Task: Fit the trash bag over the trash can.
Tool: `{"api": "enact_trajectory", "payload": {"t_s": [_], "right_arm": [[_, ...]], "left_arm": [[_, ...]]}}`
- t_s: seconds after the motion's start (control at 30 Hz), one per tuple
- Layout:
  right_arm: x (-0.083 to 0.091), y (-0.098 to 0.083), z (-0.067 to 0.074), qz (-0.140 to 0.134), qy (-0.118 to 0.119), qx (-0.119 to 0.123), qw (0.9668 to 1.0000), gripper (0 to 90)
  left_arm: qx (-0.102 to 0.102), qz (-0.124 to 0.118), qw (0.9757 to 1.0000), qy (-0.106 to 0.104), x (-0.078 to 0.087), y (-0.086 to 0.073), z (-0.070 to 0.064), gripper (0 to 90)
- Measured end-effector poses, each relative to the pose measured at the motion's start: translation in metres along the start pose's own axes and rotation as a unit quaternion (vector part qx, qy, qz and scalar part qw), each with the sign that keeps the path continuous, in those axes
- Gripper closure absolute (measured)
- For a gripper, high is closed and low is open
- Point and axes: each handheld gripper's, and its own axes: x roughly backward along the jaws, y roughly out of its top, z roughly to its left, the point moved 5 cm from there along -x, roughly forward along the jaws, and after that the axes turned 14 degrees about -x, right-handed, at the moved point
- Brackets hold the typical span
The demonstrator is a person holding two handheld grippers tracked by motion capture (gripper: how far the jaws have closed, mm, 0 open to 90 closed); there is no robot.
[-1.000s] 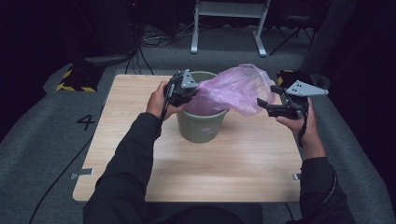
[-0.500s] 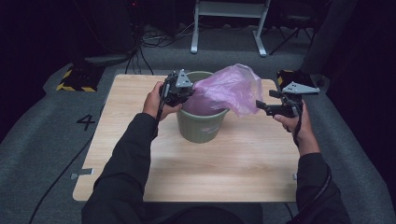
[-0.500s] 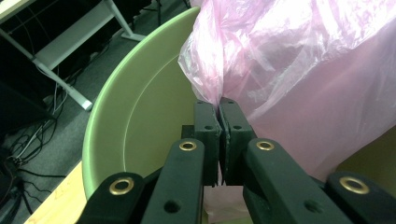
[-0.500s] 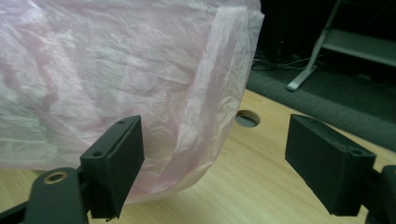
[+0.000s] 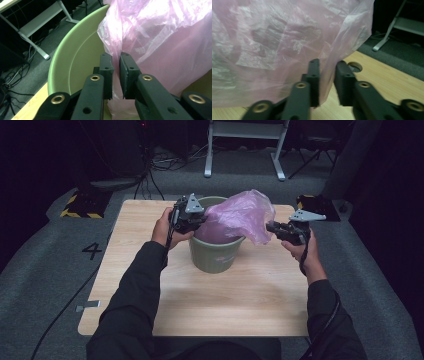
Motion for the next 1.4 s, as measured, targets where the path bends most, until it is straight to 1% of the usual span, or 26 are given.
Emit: {"api": "enact_trajectory", "payload": {"t_s": [0.07,0.1,0.13,0.17,0.2,0.23,0.27,0.3,0.33,0.37,0.47,0.63,0.73,0.77,0.83,0.93,1.03,1.07,1.13,1.17,1.2,1.23,1.3,1.33,1.37,1.4], "right_arm": [[0.006,0.002,-0.001,-0.011,-0.001,0.001,0.9999,86.1],[0.009,0.003,-0.001,-0.017,0.0,0.0,0.9999,88.1],[0.012,0.004,-0.001,-0.022,-0.003,0.004,0.9998,88.8],[0.014,0.005,-0.001,-0.025,-0.008,0.007,0.9996,88.9],[0.019,0.008,-0.001,-0.034,-0.012,0.01,0.9993,89.2],[0.023,0.01,0.001,-0.041,-0.011,0.011,0.9991,89.2],[0.028,0.013,0.003,-0.049,-0.012,0.015,0.9986,89.3],[0.032,0.015,0.005,-0.054,-0.012,0.018,0.9983,89.3],[0.037,0.019,0.009,-0.061,-0.011,0.026,0.9977,89.2],[0.04,0.022,0.013,-0.065,-0.012,0.033,0.9973,89.2],[0.048,0.031,0.029,-0.073,-0.01,0.059,0.9956,88.9],[0.053,0.042,0.058,-0.081,0.012,0.086,0.9929,88.9],[0.053,0.045,0.074,-0.08,0.021,0.103,0.9913,88.4],[0.052,0.046,0.08,-0.077,0.023,0.109,0.9908,88.1],[0.051,0.048,0.088,-0.076,0.03,0.119,0.9896,88.1],[0.047,0.049,0.101,-0.069,0.039,0.135,0.9877,87.6],[0.044,0.05,0.113,-0.063,0.05,0.148,0.9858,87.3],[0.044,0.049,0.116,-0.062,0.054,0.149,0.9854,87.2],[0.043,0.049,0.123,-0.061,0.061,0.156,0.9839,86.9],[0.043,0.049,0.125,-0.061,0.064,0.158,0.9834,86.8],[0.043,0.049,0.129,-0.061,0.069,0.16,0.9828,86.8],[0.043,0.049,0.13,-0.061,0.07,0.164,0.9822,86.7],[0.043,0.049,0.134,-0.059,0.073,0.166,0.9816,86.4],[0.043,0.049,0.135,-0.058,0.075,0.167,0.9814,86.3],[0.043,0.049,0.135,-0.058,0.076,0.168,0.9813,86.0],[0.043,0.049,0.135,-0.058,0.078,0.166,0.9813,85.5]], "left_arm": [[0.005,-0.001,1.0,0.004,0.001,-0.001,0.001,77.0],[0.01,-0.001,0.9999,0.011,0.001,-0.001,0.002,72.0],[0.014,0.0,0.9998,0.012,0.001,-0.001,0.002,65.9],[0.019,-0.003,0.9997,0.014,0.002,-0.001,0.003,62.5],[0.027,-0.007,0.9994,0.019,0.003,0.0,0.003,51.9],[0.032,-0.012,0.9992,0.023,0.004,0.001,0.003,43.8],[0.036,-0.017,0.999,0.021,0.006,0.002,0.003,39.6],[0.042,-0.026,0.9986,0.017,0.008,0.004,0.002,36.5],[0.045,-0.031,0.9984,0.017,0.01,0.006,0.001,31.9],[0.046,-0.034,0.9982,0.016,0.012,0.008,0.0,29.9],[0.041,-0.036,0.9984,0.013,0.016,0.015,-0.005,25.7],[0.036,-0.06,0.9975,0.011,0.027,0.027,-0.013,24.0],[0.038,-0.071,0.9968,0.009,0.033,0.033,-0.018,22.2],[0.041,-0.075,0.9963,0.003,0.034,0.035,-0.019,22.1],[0.036,-0.081,0.9961,-0.01,0.037,0.039,-0.024,21.6],[0.03,-0.095,0.9946,-0.028,0.041,0.047,-0.032,20.6],[0.019,-0.097,0.9941,-0.044,0.042,0.054,-0.043,19.1],[0.015,-0.095,0.9943,-0.046,0.042,0.056,-0.046,18.6],[0.0,-0.082,0.9956,-0.044,0.039,0.059,-0.053,18.5],[-0.008,-0.081,0.9956,-0.047,0.038,0.062,-0.057,18.6],[-0.013,-0.08,0.9957,-0.045,0.037,0.063,-0.059,20.4],[-0.024,-0.075,0.9963,-0.036,0.036,0.064,-0.061,24.1],[-0.035,-0.062,0.9971,-0.025,0.032,0.064,-0.062,36.6],[-0.035,-0.061,0.9972,-0.025,0.031,0.064,-0.062,43.8],[-0.042,-0.054,0.9973,-0.029,0.029,0.063,-0.062,51.0],[-0.048,-0.046,0.9975,-0.026,0.027,0.061,-0.061,56.1]]}}
